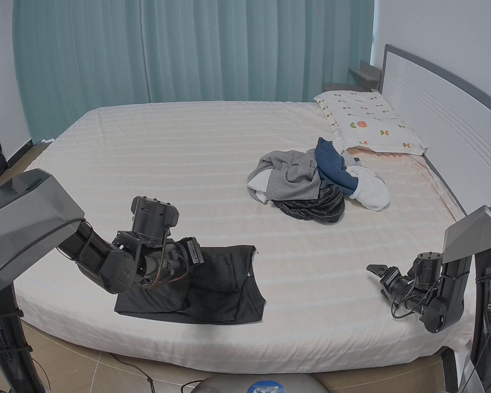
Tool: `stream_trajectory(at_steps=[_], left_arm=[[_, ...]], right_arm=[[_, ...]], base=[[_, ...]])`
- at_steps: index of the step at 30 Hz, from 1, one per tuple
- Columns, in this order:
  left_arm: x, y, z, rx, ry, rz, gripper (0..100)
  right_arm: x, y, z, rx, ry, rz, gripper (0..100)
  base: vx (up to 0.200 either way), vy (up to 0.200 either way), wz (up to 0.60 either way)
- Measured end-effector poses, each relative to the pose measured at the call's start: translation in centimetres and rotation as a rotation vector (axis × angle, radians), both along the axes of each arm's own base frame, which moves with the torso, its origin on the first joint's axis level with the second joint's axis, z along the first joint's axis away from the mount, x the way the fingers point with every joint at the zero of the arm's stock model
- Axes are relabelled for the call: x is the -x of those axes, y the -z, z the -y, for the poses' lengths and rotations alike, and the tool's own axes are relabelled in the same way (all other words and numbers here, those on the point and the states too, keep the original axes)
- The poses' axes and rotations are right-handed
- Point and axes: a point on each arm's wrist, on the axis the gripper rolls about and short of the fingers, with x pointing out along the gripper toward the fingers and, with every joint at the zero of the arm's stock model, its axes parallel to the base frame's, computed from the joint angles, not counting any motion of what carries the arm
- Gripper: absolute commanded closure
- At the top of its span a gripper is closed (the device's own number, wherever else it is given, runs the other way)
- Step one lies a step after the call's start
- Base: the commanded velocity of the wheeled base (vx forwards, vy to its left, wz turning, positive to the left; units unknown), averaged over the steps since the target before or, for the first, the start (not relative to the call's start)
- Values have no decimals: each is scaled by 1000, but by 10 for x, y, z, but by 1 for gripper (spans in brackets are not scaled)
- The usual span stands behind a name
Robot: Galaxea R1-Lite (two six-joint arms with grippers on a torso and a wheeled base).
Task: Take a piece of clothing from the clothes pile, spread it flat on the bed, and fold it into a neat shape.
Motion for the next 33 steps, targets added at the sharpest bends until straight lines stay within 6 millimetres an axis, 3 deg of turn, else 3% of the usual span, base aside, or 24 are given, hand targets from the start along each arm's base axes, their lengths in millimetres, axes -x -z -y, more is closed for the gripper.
stream_trajectory(at_steps=[5,14,15,24,33], left_arm=[[-5,-1,17,-15,15,8,100],[-25,23,35,-84,-51,20,100],[-26,27,37,-86,-49,13,0],[-28,38,44,-44,-76,-16,0],[-17,10,34,122,-93,-44,0]], right_arm=[[0,0,0,1,0,-1,0],[0,1,0,8,-4,-3,0],[0,1,0,10,-4,-4,0],[1,3,0,13,-5,-8,0],[1,3,0,13,-5,-7,0]], base=[[0,-40,0],[0,0,0],[0,0,0],[0,0,0],[0,0,0]])
